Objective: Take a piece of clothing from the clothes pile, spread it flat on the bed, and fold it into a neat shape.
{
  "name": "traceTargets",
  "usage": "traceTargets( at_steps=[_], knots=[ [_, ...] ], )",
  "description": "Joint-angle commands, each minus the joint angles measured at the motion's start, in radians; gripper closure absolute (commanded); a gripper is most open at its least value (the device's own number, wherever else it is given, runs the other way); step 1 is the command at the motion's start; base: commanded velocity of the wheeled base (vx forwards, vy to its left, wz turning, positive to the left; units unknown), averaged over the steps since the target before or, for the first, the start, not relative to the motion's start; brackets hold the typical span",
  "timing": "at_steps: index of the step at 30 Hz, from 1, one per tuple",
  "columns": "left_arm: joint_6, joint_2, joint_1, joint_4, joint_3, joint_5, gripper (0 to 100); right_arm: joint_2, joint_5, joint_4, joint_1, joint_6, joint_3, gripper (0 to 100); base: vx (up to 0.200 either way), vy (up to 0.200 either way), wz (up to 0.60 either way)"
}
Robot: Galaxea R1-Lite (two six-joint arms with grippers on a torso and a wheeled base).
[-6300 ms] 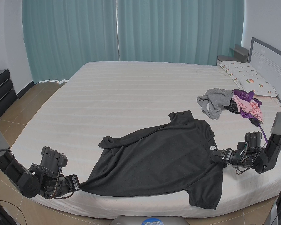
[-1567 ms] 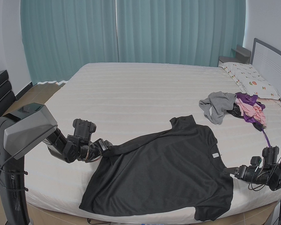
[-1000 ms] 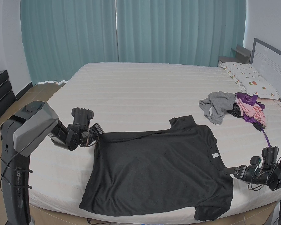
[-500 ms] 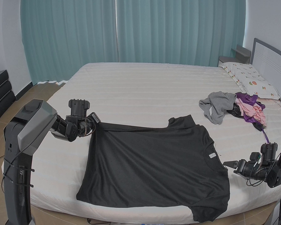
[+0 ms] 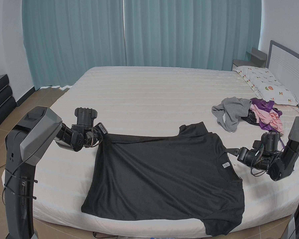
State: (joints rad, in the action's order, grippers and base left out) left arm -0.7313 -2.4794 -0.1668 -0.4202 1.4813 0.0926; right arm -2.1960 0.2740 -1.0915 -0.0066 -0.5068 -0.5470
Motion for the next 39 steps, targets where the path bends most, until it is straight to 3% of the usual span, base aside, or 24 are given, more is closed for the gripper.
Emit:
traceTargets(
  at_steps=[1, 5, 17, 28, 29, 34, 39],
  knots=[
    [0.000, 0.011, -0.002, 0.040, -0.007, 0.006, 100, -0.137, -0.030, 0.343, 0.056, -0.009, -0.432, 0, 0.000, 0.000, 0.00],
    [-0.004, 0.023, -0.003, 0.057, -0.012, 0.006, 100, -0.211, -0.039, 0.444, 0.066, -0.012, -0.585, 0, 0.000, 0.000, 0.00],
    [-0.011, 0.022, -0.005, 0.055, -0.027, 0.004, 100, -0.410, -0.072, 0.507, 0.065, -0.012, -0.861, 0, 0.000, 0.000, 0.00],
    [-0.010, 0.020, -0.008, 0.055, -0.027, 0.004, 100, -0.469, -0.088, 0.499, 0.065, -0.048, -0.955, 0, 0.000, 0.000, 0.00],
    [-0.010, 0.020, -0.008, 0.055, -0.027, 0.004, 100, -0.469, -0.088, 0.499, 0.065, -0.048, -0.955, 100, 0.000, 0.000, 0.00],
    [-0.010, 0.000, -0.008, 0.044, -0.010, 0.004, 100, -0.459, -0.091, 0.493, 0.054, -0.099, -0.993, 100, 0.000, 0.000, 0.00],
    [-0.008, -0.016, -0.007, 0.026, 0.007, 0.007, 100, -0.456, -0.142, 0.449, 0.033, -0.151, -1.027, 100, 0.000, 0.000, 0.00]
  ],
)
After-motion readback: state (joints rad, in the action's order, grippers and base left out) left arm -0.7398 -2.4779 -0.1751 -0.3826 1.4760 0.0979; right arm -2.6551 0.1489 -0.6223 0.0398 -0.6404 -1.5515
